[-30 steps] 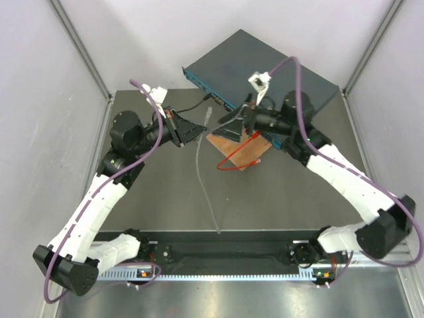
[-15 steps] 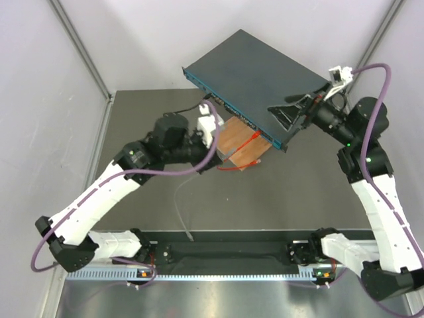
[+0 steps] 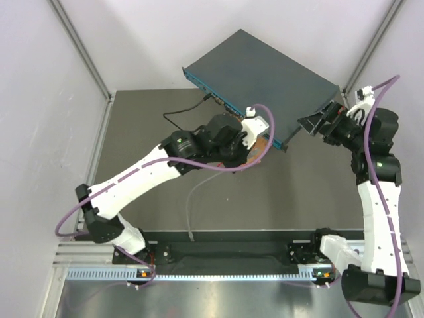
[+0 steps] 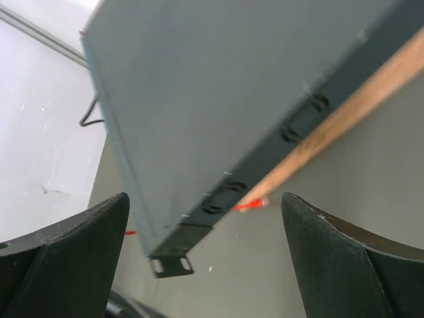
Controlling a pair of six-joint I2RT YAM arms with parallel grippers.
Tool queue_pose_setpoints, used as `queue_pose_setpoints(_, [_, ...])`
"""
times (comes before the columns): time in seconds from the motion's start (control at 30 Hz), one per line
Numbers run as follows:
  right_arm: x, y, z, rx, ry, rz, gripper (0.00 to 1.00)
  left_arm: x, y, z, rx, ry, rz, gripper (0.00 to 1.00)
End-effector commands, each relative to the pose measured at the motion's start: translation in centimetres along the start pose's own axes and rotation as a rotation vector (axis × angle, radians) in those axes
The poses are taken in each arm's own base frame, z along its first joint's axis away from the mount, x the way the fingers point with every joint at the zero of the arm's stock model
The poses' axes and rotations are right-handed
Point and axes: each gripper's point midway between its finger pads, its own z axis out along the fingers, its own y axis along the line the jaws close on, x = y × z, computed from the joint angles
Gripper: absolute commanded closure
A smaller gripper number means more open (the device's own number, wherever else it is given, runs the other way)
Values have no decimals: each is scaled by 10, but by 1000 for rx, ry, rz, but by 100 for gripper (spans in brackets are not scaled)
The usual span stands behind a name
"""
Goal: Insert the plug into the switch port
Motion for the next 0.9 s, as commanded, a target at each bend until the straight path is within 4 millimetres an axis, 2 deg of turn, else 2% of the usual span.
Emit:
queue_pose_setpoints(0.0, [14,-7,6,-30,72,140,5,-17,6,-4,-52,-17,-49,100])
queue_pose_setpoints(0.2, [9,-3,26,-143,51,212,5,-12,15,16,-116,21,-70,100])
queue_pose_setpoints(0.37, [20,-11,41,-155,96,253,6,-14,31,24,-205,20,-67,100])
queue_pose_setpoints(0.47, [24,-10,46,-174,97,260,7,-20,32,25,-215,7,-67,100])
queue_pose_setpoints(0.63, [29,0,52,-217,98,261,18,-27,28,25,-194,-14,-67,100])
queue_pose_setpoints(0.87, [37,3,56,-232,111,268,32,-34,26,30,-179,-22,-68,100])
